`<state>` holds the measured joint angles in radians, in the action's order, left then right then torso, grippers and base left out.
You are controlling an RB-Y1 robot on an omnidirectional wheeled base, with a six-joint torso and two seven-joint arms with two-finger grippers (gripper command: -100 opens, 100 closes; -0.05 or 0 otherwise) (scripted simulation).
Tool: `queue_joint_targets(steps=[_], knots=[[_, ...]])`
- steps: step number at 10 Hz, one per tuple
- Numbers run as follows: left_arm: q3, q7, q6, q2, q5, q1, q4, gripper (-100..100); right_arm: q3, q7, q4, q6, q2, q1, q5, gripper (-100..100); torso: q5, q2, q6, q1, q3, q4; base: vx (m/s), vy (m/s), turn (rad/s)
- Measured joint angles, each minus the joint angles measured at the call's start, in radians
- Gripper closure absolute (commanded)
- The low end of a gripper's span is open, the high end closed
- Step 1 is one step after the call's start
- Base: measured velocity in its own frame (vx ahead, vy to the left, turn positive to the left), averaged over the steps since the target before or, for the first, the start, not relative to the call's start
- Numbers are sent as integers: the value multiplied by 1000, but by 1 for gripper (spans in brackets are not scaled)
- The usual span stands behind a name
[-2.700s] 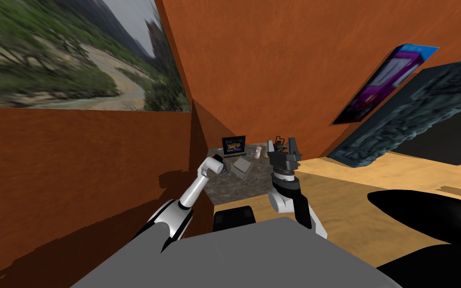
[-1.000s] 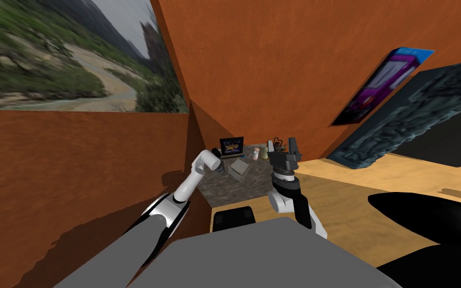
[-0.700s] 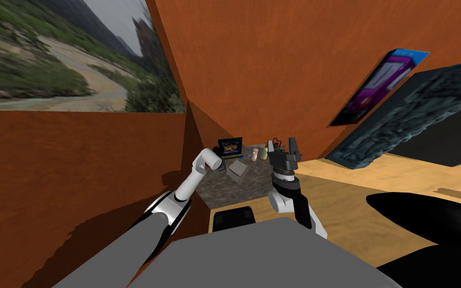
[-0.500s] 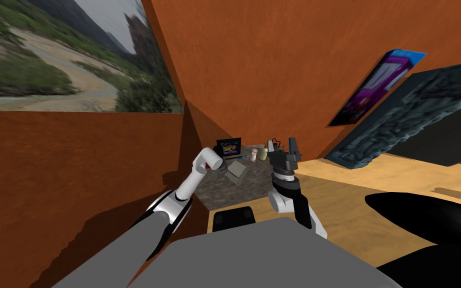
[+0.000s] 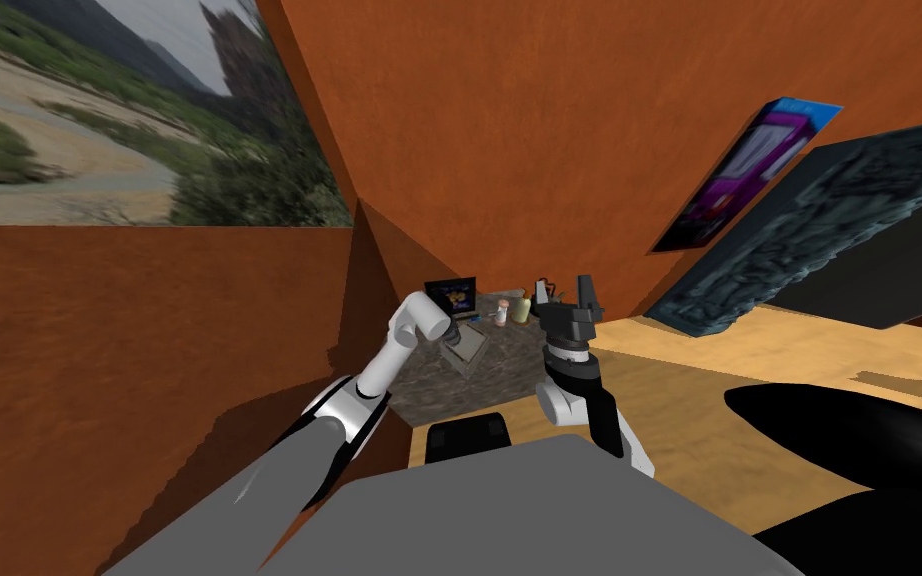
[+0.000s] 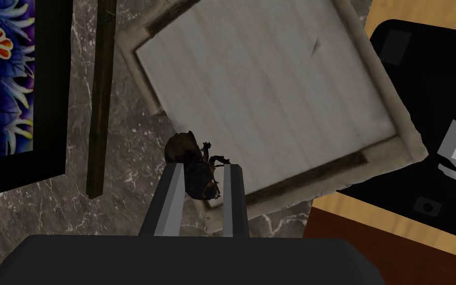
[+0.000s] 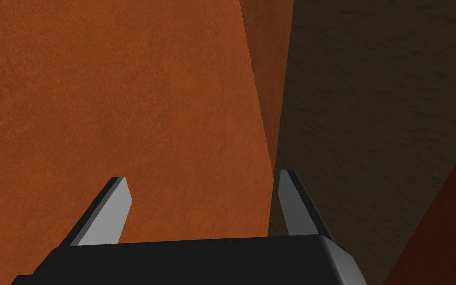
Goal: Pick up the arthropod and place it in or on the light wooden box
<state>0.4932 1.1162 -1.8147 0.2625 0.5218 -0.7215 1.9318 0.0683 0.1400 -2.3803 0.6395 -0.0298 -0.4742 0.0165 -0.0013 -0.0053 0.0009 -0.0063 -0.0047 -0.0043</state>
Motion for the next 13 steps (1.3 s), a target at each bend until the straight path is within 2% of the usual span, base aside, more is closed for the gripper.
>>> queue_joint_targets(steps=[3,4,8,9,10,13], knots=[[9,59,-36,-19,1,-17,24,100,0,0,0,0,0,0,0,0,0,1,0,1,0,0,22,-49,-13],[9,63,-39,-20,1,-18,24,-100,0,0,0,0,0,0,0,0,1,1,-1,4,1,0,2,-6,0],[9,62,-38,-20,1,-18,24,-100,0,0,0,0,0,0,0,0,1,2,-1,6,1,0,0,0,0],[9,62,-38,-20,1,-18,24,0,0,0,0,0,0,0,0,0,1,2,-1,6,1,0,0,0,0],[9,62,-38,-20,1,-18,24,-100,0,0,0,0,0,0,0,0,1,2,-1,6,1,0,-20,-24,34],[11,62,-8,48,82,-78,-9,-100,0,0,0,0,0,0,0,0,1,6,-1,3,3,1,-49,-51,48]])
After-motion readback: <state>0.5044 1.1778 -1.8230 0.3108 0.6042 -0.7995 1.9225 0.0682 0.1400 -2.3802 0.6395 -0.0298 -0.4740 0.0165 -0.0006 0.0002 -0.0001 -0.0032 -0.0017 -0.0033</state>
